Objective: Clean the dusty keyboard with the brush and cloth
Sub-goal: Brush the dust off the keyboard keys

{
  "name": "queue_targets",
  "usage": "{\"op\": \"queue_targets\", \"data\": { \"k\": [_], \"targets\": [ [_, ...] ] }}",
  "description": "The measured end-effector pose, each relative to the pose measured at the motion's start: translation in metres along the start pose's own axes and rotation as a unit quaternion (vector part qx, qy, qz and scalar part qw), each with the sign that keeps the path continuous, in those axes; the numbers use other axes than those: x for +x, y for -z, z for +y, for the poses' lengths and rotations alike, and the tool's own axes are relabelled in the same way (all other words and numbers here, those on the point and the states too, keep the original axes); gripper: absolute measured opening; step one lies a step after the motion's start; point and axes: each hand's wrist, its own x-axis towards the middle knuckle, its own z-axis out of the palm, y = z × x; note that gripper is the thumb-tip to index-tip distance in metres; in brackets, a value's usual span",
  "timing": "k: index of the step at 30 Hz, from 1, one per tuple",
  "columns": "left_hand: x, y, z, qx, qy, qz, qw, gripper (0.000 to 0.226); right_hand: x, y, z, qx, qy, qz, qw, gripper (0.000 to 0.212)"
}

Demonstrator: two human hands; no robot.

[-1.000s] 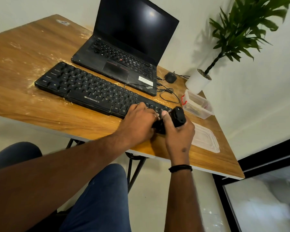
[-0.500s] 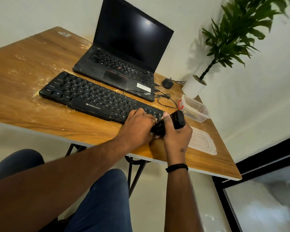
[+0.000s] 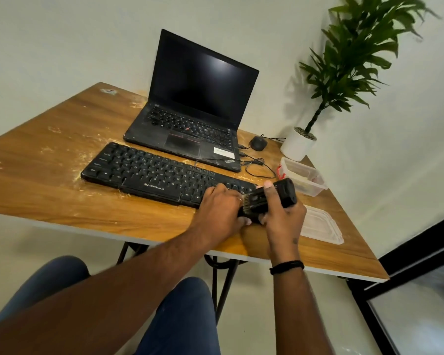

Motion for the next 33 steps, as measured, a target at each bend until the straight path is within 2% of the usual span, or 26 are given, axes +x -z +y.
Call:
{"op": "queue_targets", "data": {
  "k": [3,5,7,11,14,17,20,23,27,29,31,33],
  "targets": [
    [0.000,-0.002,-0.003,0.012,-0.015,-0.002,1.000,0.044,0.003,0.005,0.011,-0.194,0.076,-0.028,0.978,0.024],
    [0.001,-0.002,-0.003,0.008,-0.010,-0.004,1.000,0.050,0.007,0.007,0.011,-0.236,0.104,0.004,0.966,0.028],
    [0.001,-0.003,-0.003,0.010,-0.007,-0.007,1.000,0.052,0.008,0.004,0.008,-0.226,0.107,0.015,0.968,0.026],
    [0.001,-0.004,-0.005,0.014,-0.013,-0.012,1.000,0.039,-0.001,-0.004,0.007,-0.216,0.106,-0.049,0.969,0.021],
    [0.002,-0.005,-0.004,0.017,-0.007,-0.003,1.000,0.052,0.008,0.004,0.008,-0.276,0.121,-0.007,0.954,0.025],
    [0.003,-0.006,-0.004,0.020,-0.002,-0.004,1.000,0.056,0.013,0.007,0.005,-0.265,0.110,0.008,0.958,0.024],
    [0.002,-0.006,-0.005,0.029,-0.006,-0.004,1.000,0.049,0.008,0.000,0.006,-0.239,0.129,-0.047,0.961,0.023],
    [0.002,-0.007,-0.006,0.032,-0.007,-0.003,0.999,0.046,0.018,-0.002,0.007,-0.282,0.143,-0.102,0.943,0.020],
    [0.004,-0.006,-0.006,0.018,-0.001,-0.006,1.000,0.058,0.054,0.010,0.004,-0.345,0.110,-0.053,0.931,0.031],
    [0.005,-0.007,-0.007,0.015,-0.002,-0.007,1.000,0.059,0.065,0.011,0.003,-0.317,0.109,-0.030,0.942,0.030],
    [0.006,-0.007,-0.008,0.012,-0.001,-0.007,1.000,0.059,0.069,0.005,0.003,-0.243,0.095,-0.053,0.964,0.027],
    [0.006,-0.008,-0.008,0.014,-0.003,-0.004,1.000,0.058,0.069,-0.005,0.008,-0.217,0.075,-0.095,0.968,0.025]
  ]
}}
